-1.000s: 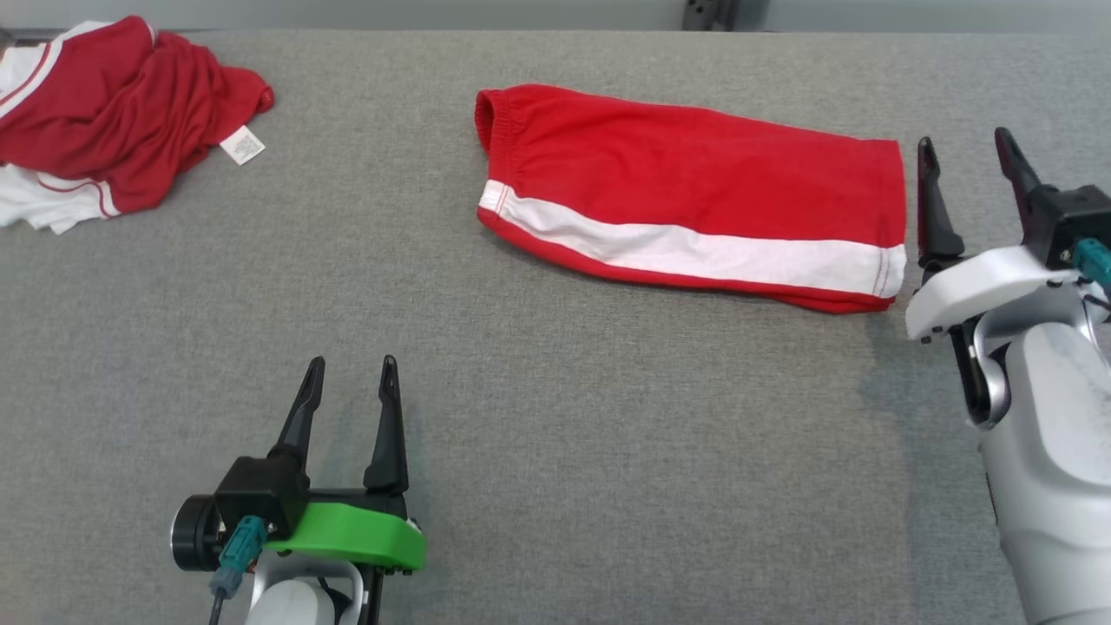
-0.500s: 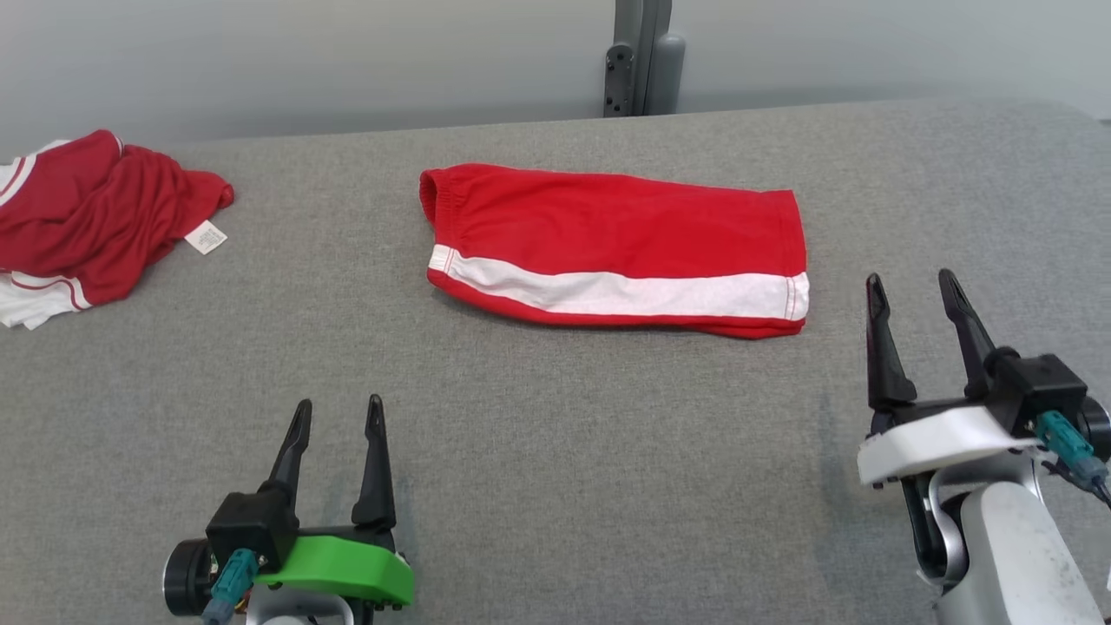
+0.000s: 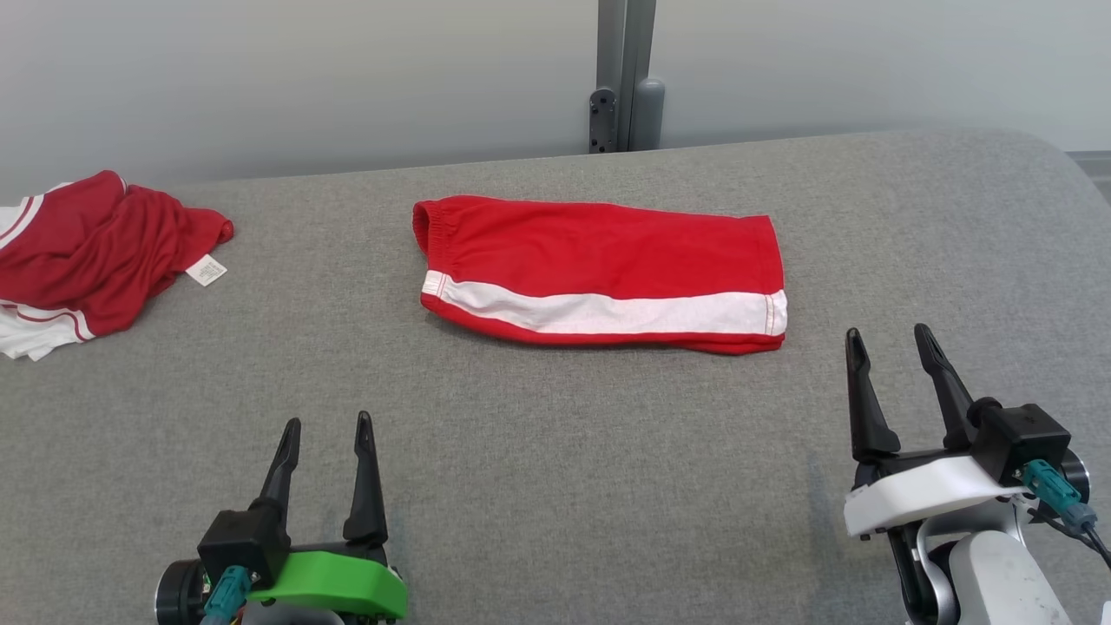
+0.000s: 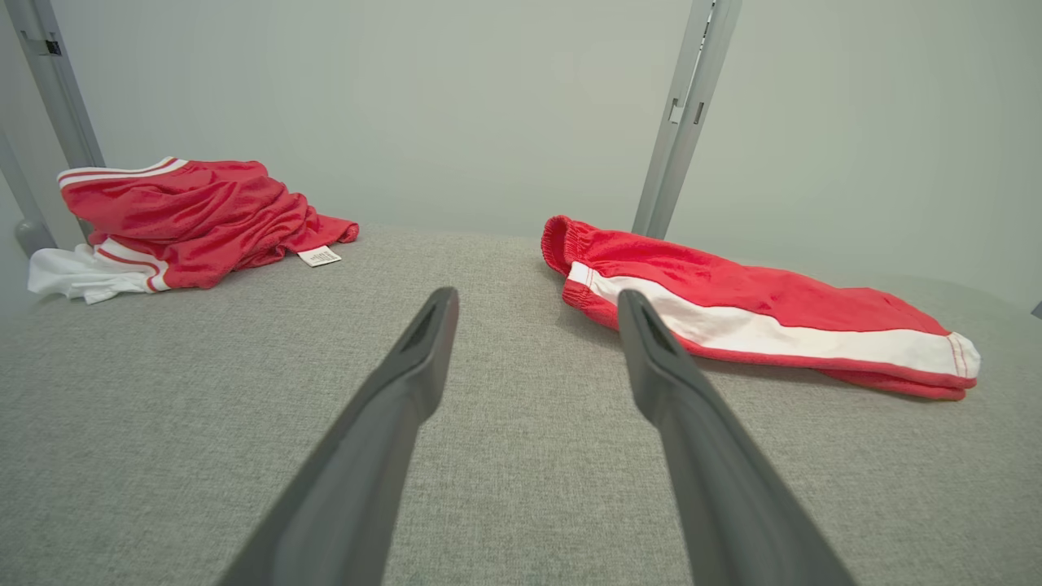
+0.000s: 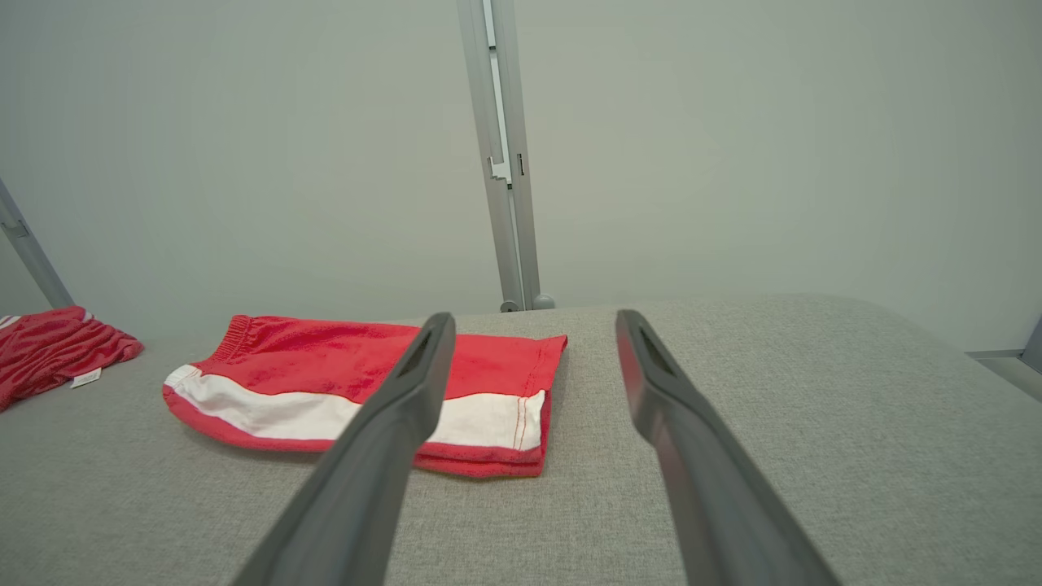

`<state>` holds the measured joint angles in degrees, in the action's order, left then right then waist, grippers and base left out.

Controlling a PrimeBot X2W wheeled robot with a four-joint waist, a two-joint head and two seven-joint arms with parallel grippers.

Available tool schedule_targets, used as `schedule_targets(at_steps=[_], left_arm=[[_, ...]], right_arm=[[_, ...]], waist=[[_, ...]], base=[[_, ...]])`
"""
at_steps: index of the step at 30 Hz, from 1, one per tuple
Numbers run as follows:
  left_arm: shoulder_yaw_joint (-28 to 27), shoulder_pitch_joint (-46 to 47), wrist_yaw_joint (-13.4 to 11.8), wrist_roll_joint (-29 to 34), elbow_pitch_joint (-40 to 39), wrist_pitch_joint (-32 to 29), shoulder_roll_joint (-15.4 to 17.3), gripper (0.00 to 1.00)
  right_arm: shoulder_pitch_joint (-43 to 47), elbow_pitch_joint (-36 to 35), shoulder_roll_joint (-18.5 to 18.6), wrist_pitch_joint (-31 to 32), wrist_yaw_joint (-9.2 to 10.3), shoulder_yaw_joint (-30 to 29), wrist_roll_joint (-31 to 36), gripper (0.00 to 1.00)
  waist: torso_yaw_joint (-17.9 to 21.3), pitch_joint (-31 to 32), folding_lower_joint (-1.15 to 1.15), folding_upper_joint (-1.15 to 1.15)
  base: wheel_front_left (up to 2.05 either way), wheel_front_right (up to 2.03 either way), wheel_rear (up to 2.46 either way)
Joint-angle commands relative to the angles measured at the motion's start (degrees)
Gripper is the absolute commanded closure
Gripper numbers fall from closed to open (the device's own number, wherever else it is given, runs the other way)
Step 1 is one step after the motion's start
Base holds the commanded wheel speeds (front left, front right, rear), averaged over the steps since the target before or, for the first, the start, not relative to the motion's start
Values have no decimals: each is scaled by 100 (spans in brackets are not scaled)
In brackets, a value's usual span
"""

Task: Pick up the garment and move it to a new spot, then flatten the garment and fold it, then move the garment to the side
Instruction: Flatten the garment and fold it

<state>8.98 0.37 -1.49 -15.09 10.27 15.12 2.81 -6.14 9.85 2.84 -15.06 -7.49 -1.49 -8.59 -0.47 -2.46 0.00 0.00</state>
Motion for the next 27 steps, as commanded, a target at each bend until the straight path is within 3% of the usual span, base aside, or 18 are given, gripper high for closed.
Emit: schedule_targets(at_steps=[1, 16, 27], left_arm=[[-15, -62, 3, -4, -15, 5, 15, 0], [-13, 41, 31, 22, -16, 5, 15, 0], [100, 273, -7, 0, -54, 4, 15, 0]], right_arm=[[50, 22, 11, -18, 0, 11, -37, 0], [-139, 384, 11, -17, 0, -52, 96, 0], [-1424, 2187, 120, 29, 0, -281, 643, 0]], waist=[[-6, 3, 0, 0], [-135, -117, 0, 0], [-558, -643, 0, 0]], base=[[0, 0, 0], [0, 0, 0], [0, 0, 0]])
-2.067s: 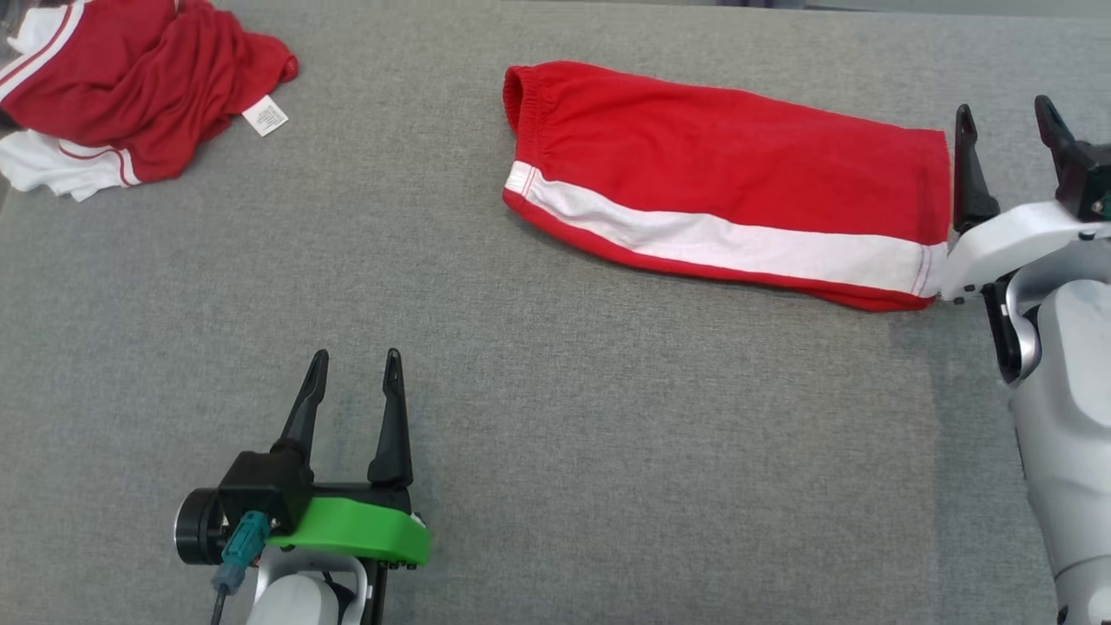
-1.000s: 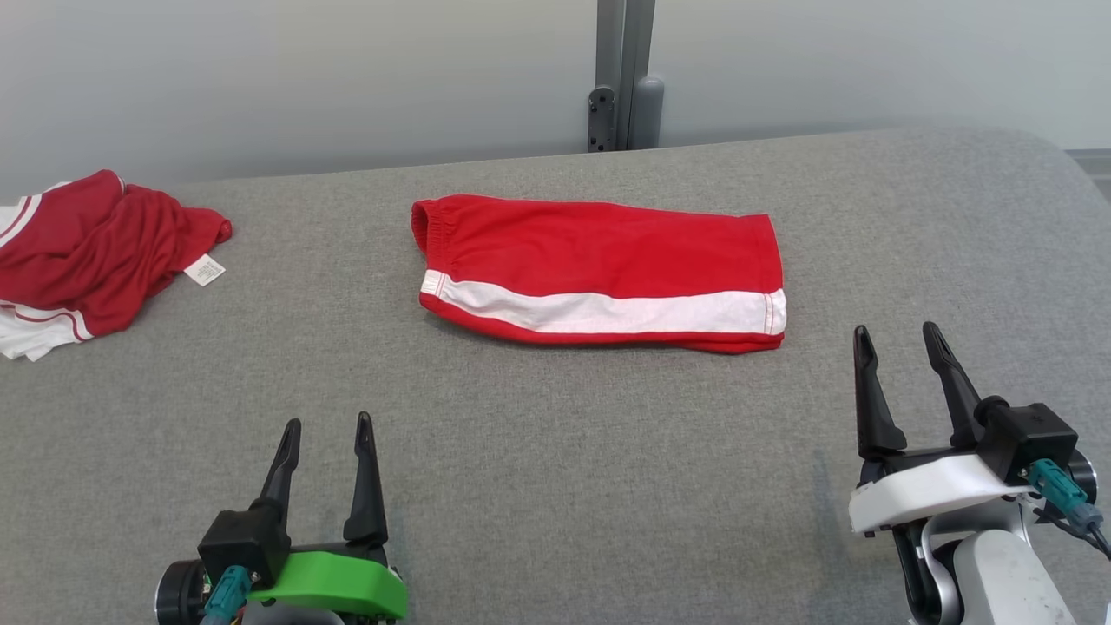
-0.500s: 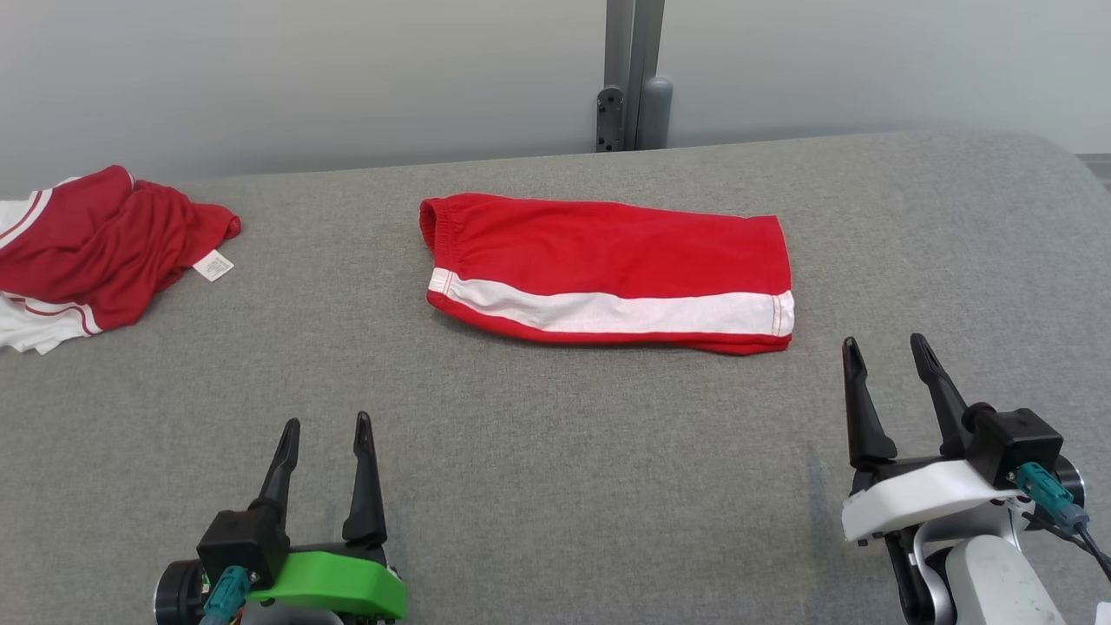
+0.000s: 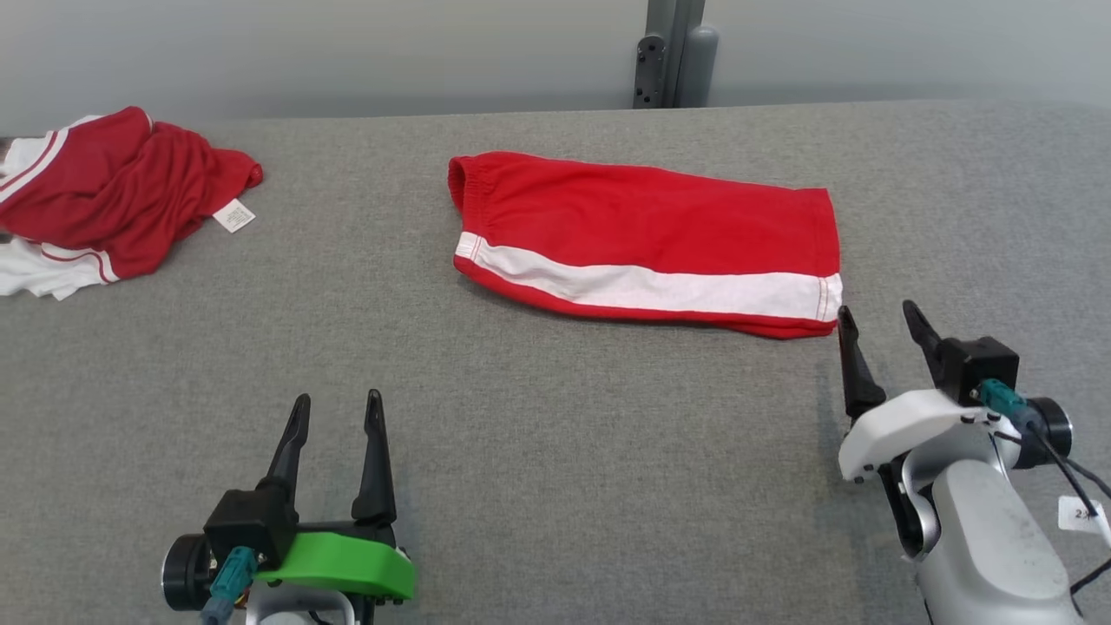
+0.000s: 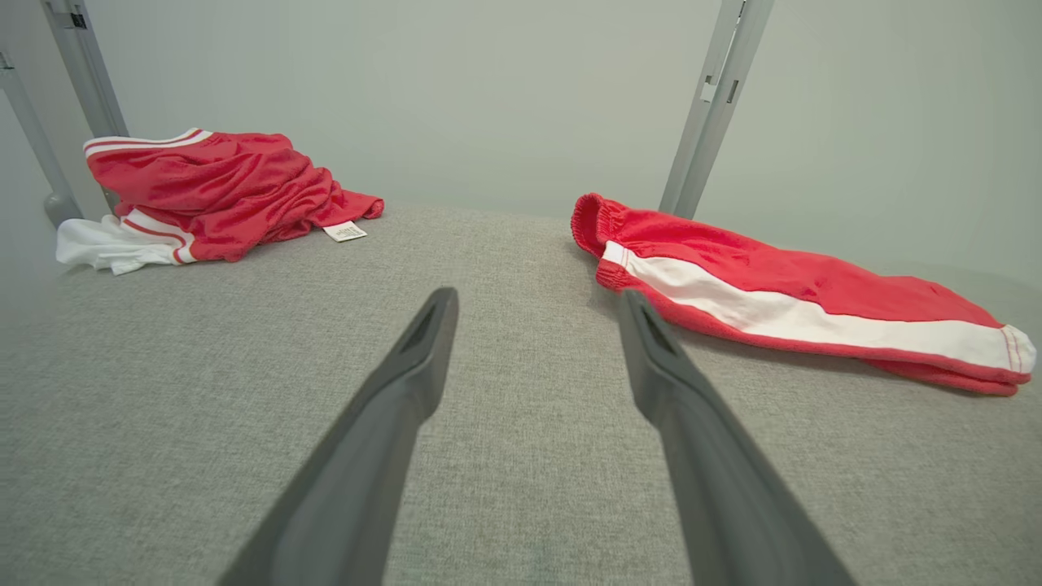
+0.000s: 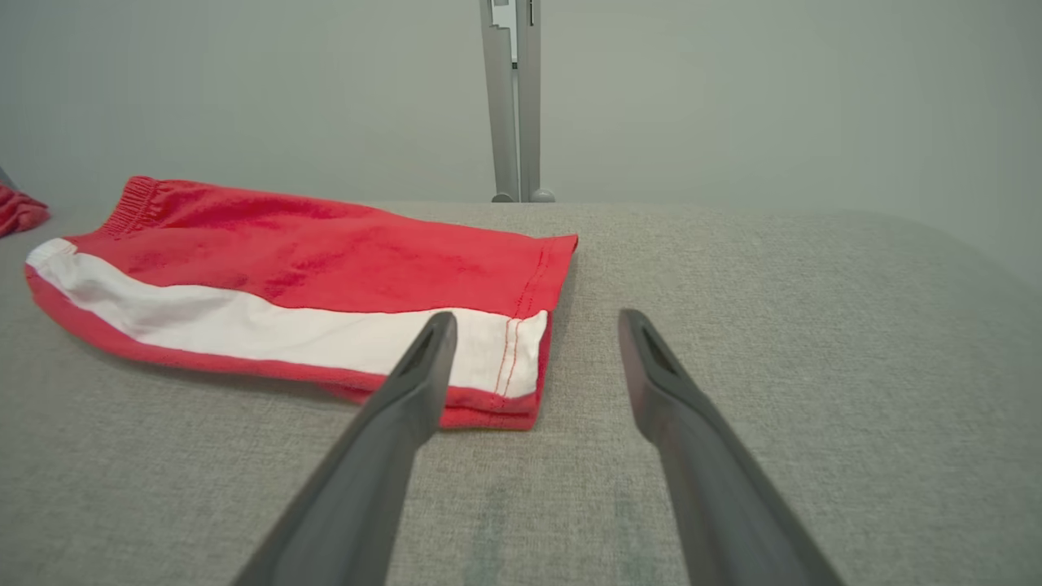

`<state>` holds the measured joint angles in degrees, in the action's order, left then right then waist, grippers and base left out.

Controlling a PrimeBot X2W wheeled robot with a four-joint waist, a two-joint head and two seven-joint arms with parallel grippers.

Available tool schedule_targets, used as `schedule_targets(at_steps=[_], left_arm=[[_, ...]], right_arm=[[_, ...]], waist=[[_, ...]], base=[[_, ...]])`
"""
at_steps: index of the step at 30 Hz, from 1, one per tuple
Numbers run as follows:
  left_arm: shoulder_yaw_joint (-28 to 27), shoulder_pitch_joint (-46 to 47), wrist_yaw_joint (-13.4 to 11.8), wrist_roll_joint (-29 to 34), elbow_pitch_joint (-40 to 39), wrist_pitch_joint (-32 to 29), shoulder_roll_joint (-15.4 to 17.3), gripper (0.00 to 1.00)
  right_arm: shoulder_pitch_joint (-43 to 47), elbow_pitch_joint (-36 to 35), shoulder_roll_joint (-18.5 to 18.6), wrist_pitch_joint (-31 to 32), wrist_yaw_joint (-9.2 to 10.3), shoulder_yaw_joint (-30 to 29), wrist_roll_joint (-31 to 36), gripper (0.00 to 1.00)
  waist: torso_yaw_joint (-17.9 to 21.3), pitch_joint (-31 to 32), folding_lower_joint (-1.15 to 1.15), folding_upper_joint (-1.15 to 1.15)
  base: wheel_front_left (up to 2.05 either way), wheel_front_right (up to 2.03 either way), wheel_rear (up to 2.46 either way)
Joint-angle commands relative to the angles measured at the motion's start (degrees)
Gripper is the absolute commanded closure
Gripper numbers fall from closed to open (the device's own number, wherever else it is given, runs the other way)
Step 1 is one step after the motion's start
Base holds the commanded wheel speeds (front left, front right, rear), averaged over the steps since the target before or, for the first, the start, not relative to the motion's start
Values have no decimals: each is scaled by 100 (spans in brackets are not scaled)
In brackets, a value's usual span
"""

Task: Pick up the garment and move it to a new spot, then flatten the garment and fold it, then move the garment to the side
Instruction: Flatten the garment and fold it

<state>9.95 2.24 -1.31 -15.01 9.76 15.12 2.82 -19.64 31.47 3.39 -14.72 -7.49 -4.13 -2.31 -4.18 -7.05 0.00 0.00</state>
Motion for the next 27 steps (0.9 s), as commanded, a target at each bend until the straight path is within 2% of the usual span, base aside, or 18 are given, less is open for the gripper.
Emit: schedule_targets(at_steps=[1, 12, 13, 14, 15, 16, 17, 19, 22, 23, 26, 27], left_arm=[[12, 110, -27, -10, -1, 5, 14, 0], [14, 219, -64, -47, 13, 5, 13, 0], [16, 221, -67, -54, 15, 5, 13, 0], [15, 220, -73, -62, 13, 5, 13, 0], [13, 217, -79, -68, 11, 5, 13, 0], [10, 209, -81, -68, 11, 5, 13, 0], [7, 201, -83, -71, 14, 5, 13, 0], [16, 195, -89, -70, 20, 5, 13, 0], [32, 210, -81, -51, 32, 5, 13, 0], [37, 211, -76, -46, 36, 5, 13, 0], [47, 210, -58, -36, 45, 5, 13, 0], [48, 209, -49, -32, 47, 5, 13, 0]], right_arm=[[-222, 218, 105, -8, 0, -46, 34, 0], [-1225, 1787, 338, -15, 0, -59, -241, 0], [-1270, 1863, 303, -20, 0, -30, -361, 4], [-1310, 1929, 297, -25, 0, 3, -428, 14], [-1343, 1975, 316, -31, 0, 49, -465, 31], [-1366, 2023, 339, -35, 0, 101, -509, 45], [-1376, 2082, 346, -39, 0, 145, -556, 51], [-1421, 2160, 338, -44, 0, 224, -652, 51], [-1477, 2311, 392, -46, 0, 282, -734, 40], [-1488, 2346, 394, -47, 0, 294, -744, 40], [-1521, 2451, 399, -50, 0, 313, -767, 42], [-1540, 2479, 404, -50, 0, 324, -776, 49]], waist=[[-244, -236, 0, 0], [-667, -543, 0, 0], [-676, -549, 0, 0], [-679, -554, 0, 0], [-677, -556, 0, 0], [-671, -554, 0, 0], [-663, -551, 0, 0], [-644, -546, 0, 0], [-598, -535, 0, 0], [-590, -532, 0, 0], [-577, -529, 0, 0], [-575, -529, 0, 0]], base=[[0, 0, 0], [0, 0, 0], [0, 0, 0], [0, 0, 0], [0, 0, 0], [0, 0, 0], [0, 0, 0], [0, 0, 0], [0, 0, 0], [0, 0, 0], [0, 0, 0], [0, 0, 0]])
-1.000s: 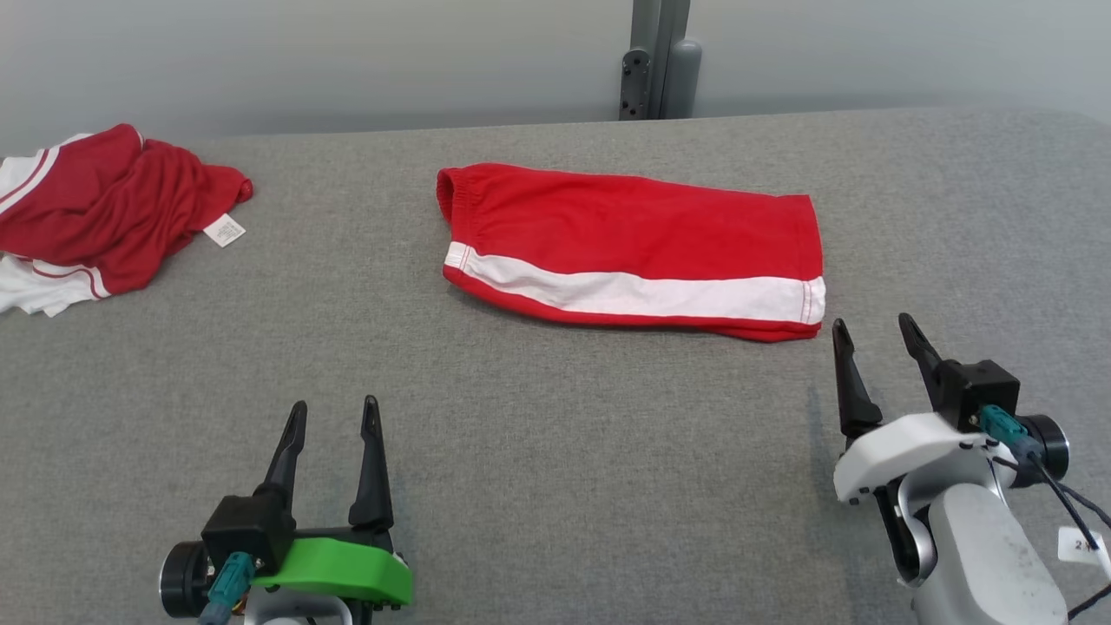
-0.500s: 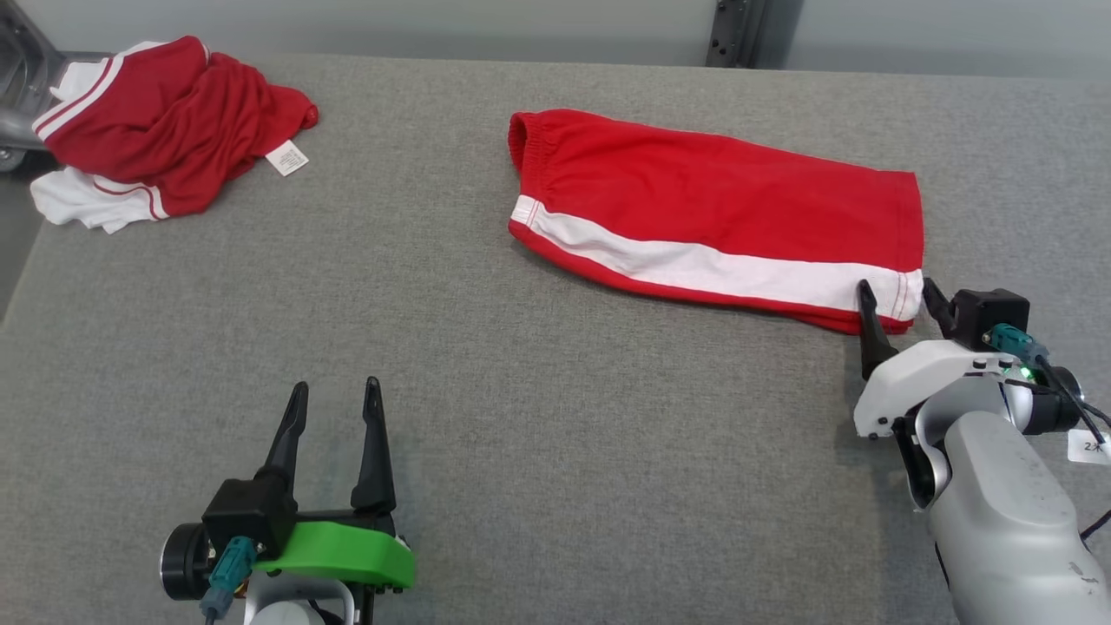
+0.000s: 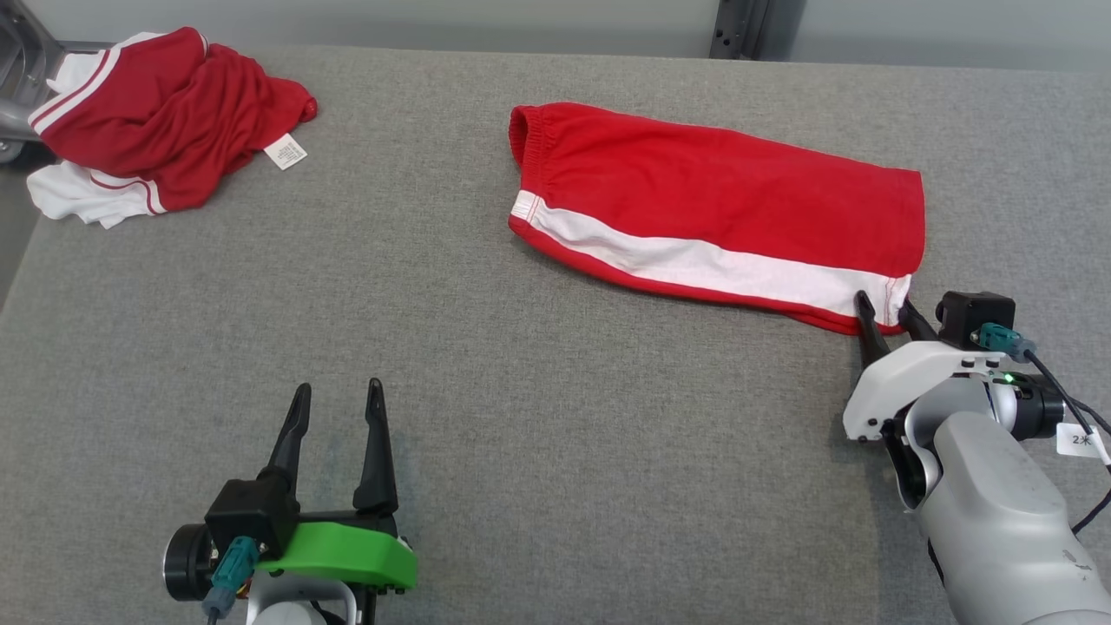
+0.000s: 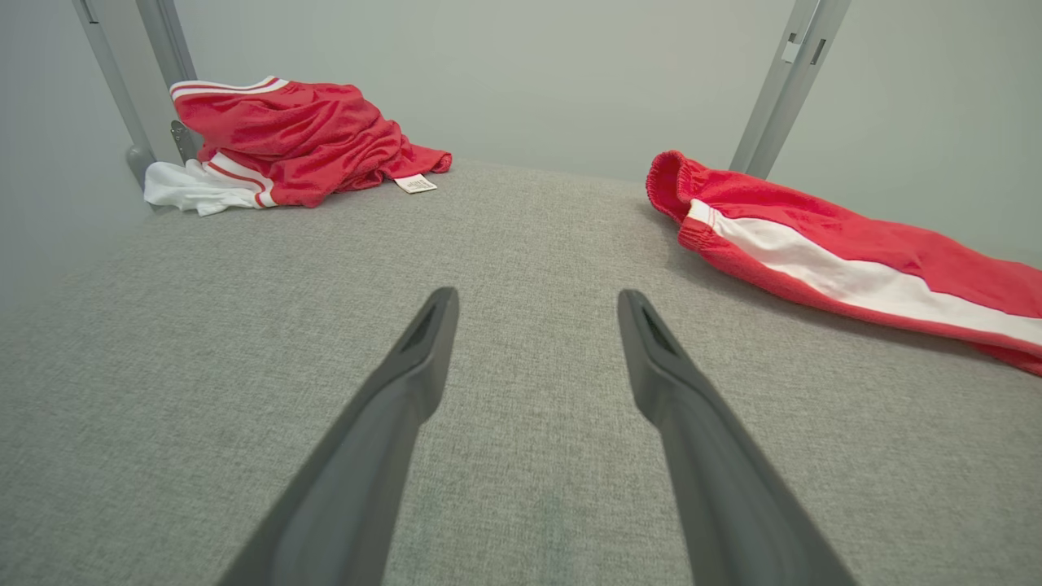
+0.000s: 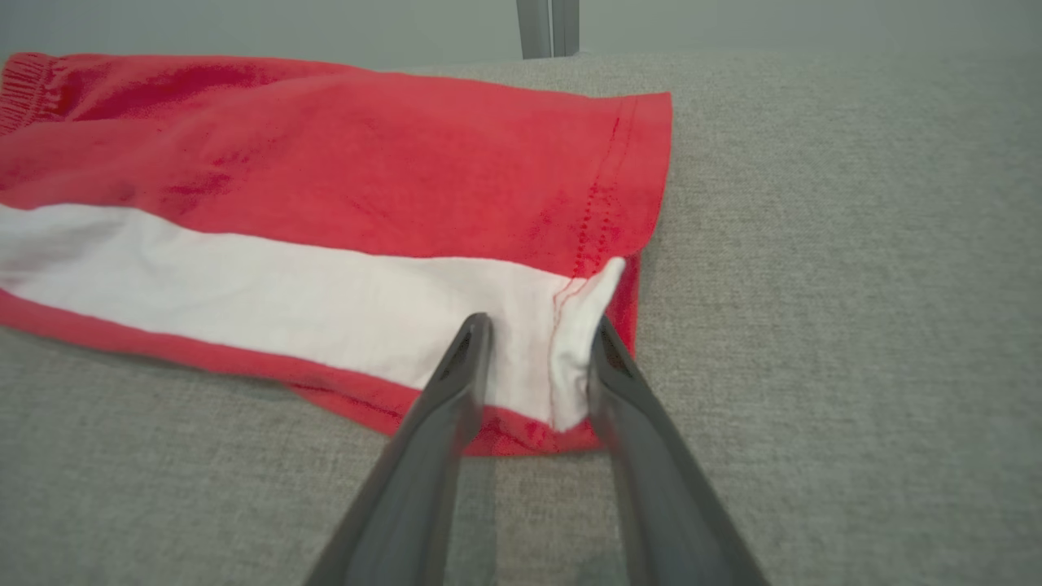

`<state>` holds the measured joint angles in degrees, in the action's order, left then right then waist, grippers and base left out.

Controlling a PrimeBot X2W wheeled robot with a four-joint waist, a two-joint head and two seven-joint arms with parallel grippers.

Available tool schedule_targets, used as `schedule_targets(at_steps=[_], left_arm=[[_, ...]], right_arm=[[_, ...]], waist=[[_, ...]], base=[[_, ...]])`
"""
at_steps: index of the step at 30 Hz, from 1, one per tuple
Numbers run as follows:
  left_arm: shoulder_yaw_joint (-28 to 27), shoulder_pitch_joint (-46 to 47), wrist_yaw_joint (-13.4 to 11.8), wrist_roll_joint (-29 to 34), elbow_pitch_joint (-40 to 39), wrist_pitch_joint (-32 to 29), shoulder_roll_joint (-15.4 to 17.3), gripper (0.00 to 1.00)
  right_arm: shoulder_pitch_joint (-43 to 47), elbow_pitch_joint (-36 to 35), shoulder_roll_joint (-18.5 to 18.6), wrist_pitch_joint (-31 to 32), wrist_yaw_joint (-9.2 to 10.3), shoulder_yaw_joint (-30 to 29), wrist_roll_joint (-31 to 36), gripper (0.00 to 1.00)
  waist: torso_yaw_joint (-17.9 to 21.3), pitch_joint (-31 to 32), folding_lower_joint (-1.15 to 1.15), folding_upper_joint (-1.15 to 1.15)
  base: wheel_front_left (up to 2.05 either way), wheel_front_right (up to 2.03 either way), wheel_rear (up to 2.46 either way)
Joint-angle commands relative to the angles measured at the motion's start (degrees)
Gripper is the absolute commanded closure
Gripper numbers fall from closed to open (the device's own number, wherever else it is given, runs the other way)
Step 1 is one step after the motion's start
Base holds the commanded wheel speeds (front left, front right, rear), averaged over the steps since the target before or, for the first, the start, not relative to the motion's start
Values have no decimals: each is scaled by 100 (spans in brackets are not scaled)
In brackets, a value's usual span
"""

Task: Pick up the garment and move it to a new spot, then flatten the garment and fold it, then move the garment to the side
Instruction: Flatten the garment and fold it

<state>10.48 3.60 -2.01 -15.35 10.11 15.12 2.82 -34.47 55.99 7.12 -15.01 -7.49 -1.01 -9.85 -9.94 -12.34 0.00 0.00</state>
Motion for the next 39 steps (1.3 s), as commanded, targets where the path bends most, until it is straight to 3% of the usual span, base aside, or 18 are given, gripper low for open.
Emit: schedule_targets(at_steps=[1, 4, 6, 11, 16, 25, 39], left_arm=[[-2, 70, 28, 7, 15, 5, 13, 0], [-14, 60, 33, 29, 19, 5, 13, 0], [-29, 49, 35, 32, 21, 5, 13, 0], [-54, 159, 110, 105, 70, 5, 13, 0], [73, 509, 377, 82, 322, 4, 12, 0], [395, 2151, 852, -228, 1554, -525, 113, 0], [1042, 3557, 950, -976, 2880, -1574, 598, 0]], right_arm=[[-75, 45, 32, -19, 0, 23, -26, 53], [-120, 84, 27, -20, 0, 68, -62, 74], [-137, 93, 25, -20, 0, 96, -70, 100], [-140, -112, -30, -21, 0, 190, -134, 100], [81, -590, -104, -21, 0, 392, -233, 100], [382, -1400, 9, -22, 0, 1053, -426, 100], [135, -1526, 160, -21, 1, 1400, -586, 100]], waist=[[4, 1, 0, 0], [15, -2, 0, 0], [29, 0, 0, 0], [186, 7, 0, 0], [452, -28, 0, 0], [1052, -383, 0, 0], [1423, -733, 0, 0]], base=[[0, 0, 0], [0, 0, 0], [0, 0, 0], [0, 0, 0], [0, 0, 0], [0, 0, 0], [0, 0, 0]])
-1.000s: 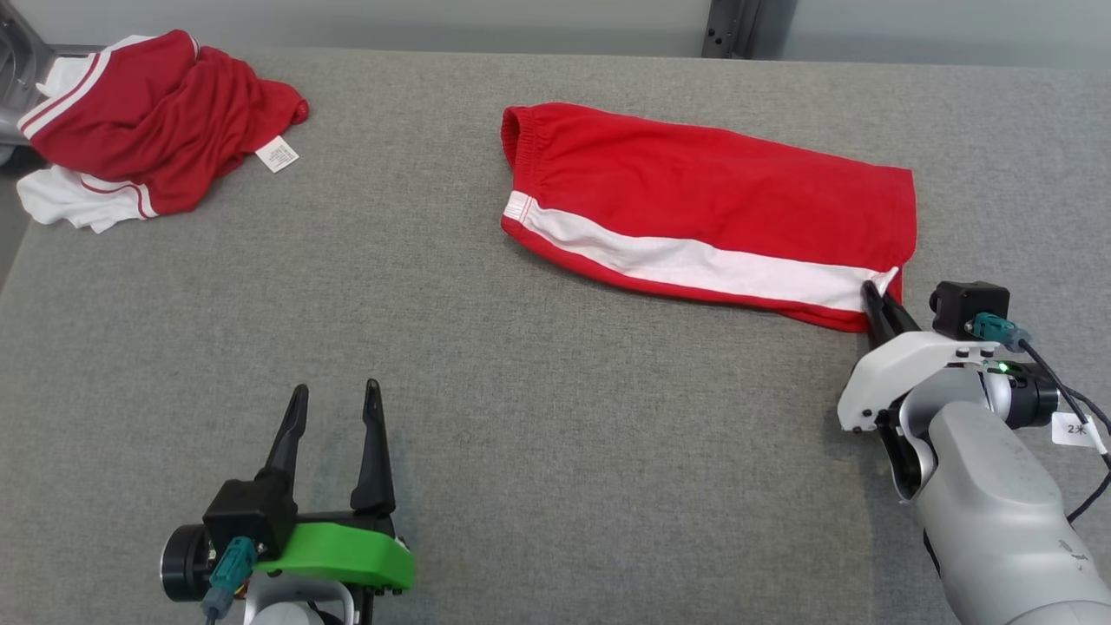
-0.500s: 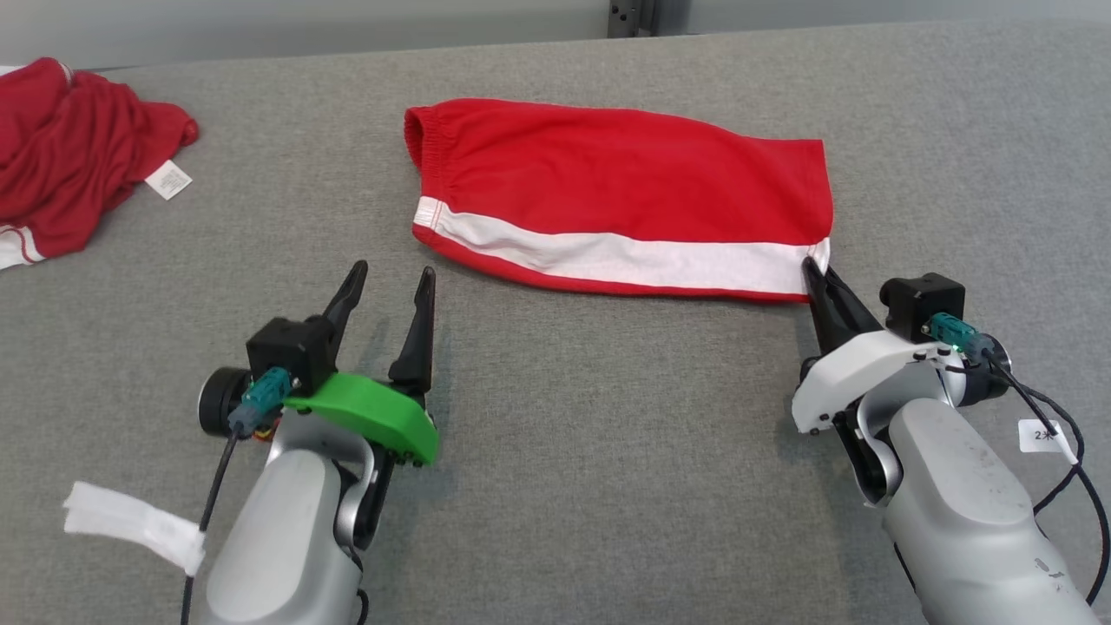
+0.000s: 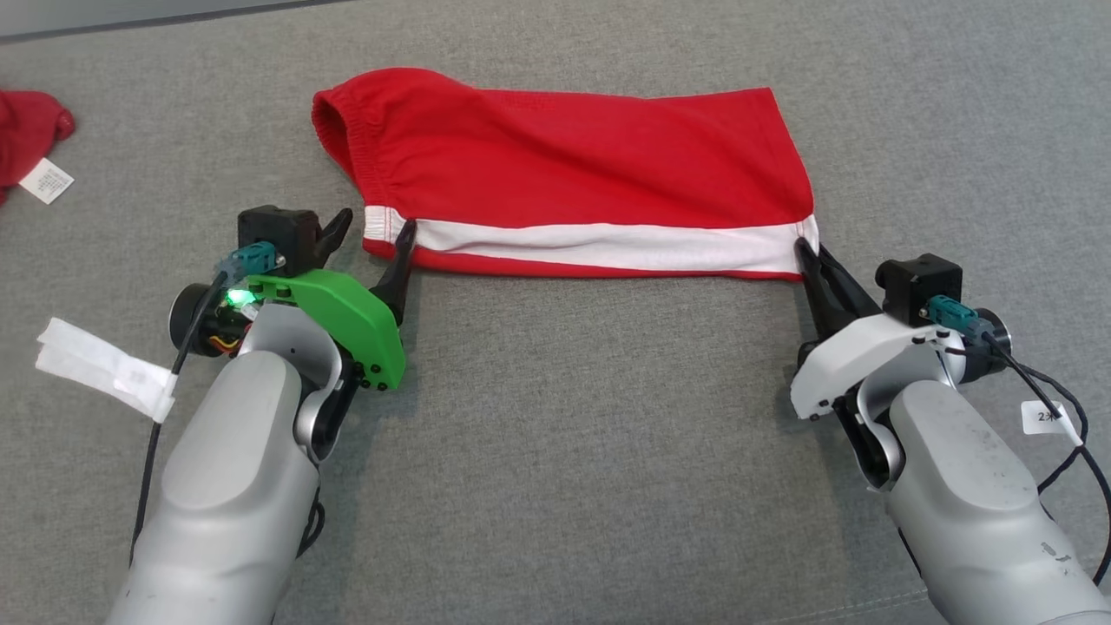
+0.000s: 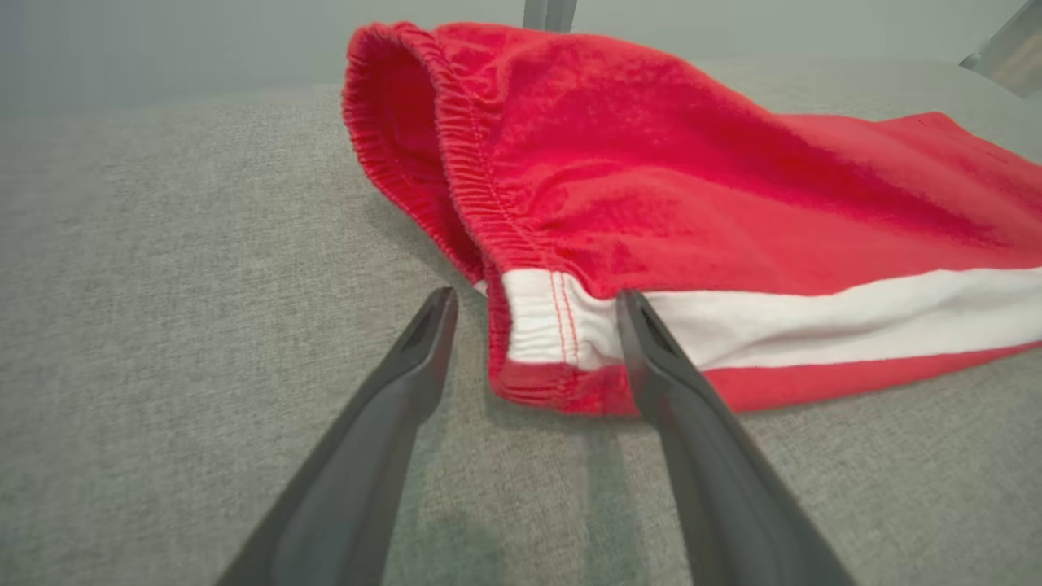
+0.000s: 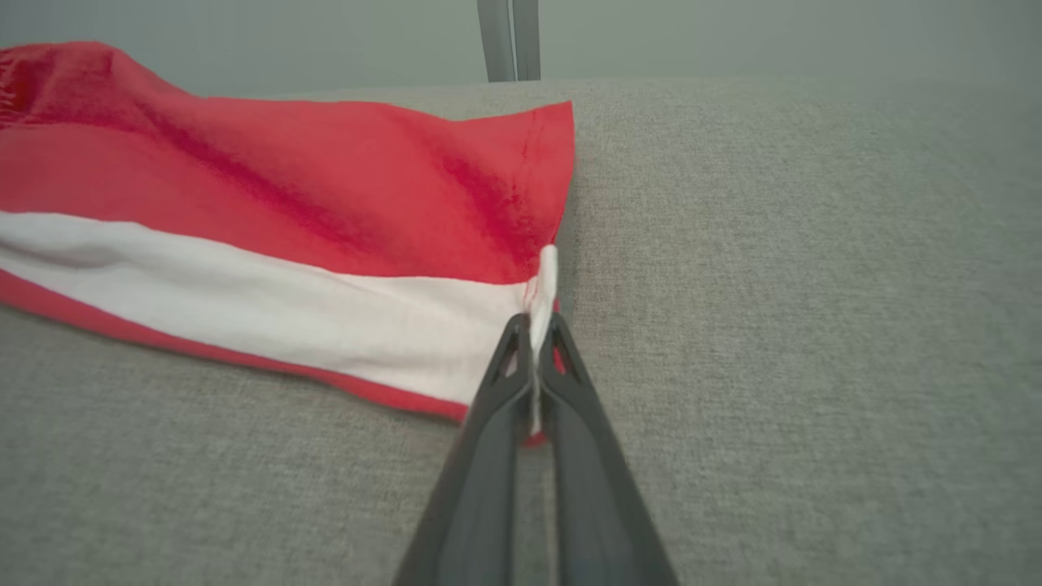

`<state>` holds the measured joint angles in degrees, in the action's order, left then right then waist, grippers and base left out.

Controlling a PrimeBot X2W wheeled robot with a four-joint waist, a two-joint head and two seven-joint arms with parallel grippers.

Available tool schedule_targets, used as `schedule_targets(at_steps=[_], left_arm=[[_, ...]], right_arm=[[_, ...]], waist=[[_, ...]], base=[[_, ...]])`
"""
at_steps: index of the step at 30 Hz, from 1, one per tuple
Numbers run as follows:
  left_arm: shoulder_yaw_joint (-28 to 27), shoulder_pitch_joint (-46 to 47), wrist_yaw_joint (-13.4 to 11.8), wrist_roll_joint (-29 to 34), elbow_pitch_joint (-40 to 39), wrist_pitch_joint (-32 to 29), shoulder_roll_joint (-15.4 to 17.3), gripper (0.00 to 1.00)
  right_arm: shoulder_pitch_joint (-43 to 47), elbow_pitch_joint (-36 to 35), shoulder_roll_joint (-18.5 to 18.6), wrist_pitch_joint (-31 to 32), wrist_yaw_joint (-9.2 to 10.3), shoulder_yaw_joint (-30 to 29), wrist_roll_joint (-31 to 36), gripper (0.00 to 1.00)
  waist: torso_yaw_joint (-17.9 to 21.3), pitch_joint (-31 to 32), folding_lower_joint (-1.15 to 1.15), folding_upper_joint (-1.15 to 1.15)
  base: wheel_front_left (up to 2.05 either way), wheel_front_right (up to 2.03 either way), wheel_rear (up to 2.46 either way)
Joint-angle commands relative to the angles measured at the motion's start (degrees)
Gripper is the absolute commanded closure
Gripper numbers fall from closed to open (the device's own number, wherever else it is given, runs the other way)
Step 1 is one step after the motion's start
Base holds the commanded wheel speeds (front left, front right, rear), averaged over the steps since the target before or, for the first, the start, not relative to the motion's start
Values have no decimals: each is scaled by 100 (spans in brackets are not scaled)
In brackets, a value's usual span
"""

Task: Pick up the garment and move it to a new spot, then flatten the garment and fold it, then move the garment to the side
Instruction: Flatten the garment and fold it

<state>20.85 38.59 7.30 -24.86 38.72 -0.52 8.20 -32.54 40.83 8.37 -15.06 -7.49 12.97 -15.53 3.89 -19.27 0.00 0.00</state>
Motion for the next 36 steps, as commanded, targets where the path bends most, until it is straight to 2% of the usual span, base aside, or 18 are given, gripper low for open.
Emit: schedule_targets(at_steps=[1, 18, 23, 26, 28, 32, 33, 36], left_arm=[[100, 99, 20, -93, 26, -61, 97, 0], [805, -4, 22, -791, -439, -331, 388, 2], [774, 62, 22, -892, -474, -251, 340, 26], [784, 52, 22, -943, -497, -260, 367, 55], [815, 34, 14, -910, -490, -288, 413, 65], [870, 18, -44, -846, -427, -315, 439, 95], [869, 12, -49, -855, -419, -296, 435, 100], [800, -26, -88, -888, -419, -89, 430, 100]], right_arm=[[-59, -12, 32, -17, 0, 3, -24, 100], [7, -45, -42, -17, 0, -110, 44, 100], [-37, -65, -73, -17, 0, -106, 49, 100], [-24, -69, -76, -17, 0, -124, 54, 100], [-13, -69, -84, -17, 0, -139, 57, 100], [-3, -90, -106, -17, 0, -157, 61, 100], [-1, -108, -109, -17, 0, -159, 59, 100], [15, -217, -108, -17, 0, -179, 22, 100]], waist=[[42, -43, 0, 0], [-51, -35, 0, 0], [7, -71, 0, 0], [25, -80, 0, 0], [30, -78, 0, 0], [32, -64, 0, 0], [32, -55, 0, 0], [28, -1, 0, 0]], base=[[0, 0, 0], [0, 0, 0], [0, 0, 0], [0, 0, 0], [0, 0, 0], [0, 0, 0], [0, 0, 0], [0, 0, 0]])
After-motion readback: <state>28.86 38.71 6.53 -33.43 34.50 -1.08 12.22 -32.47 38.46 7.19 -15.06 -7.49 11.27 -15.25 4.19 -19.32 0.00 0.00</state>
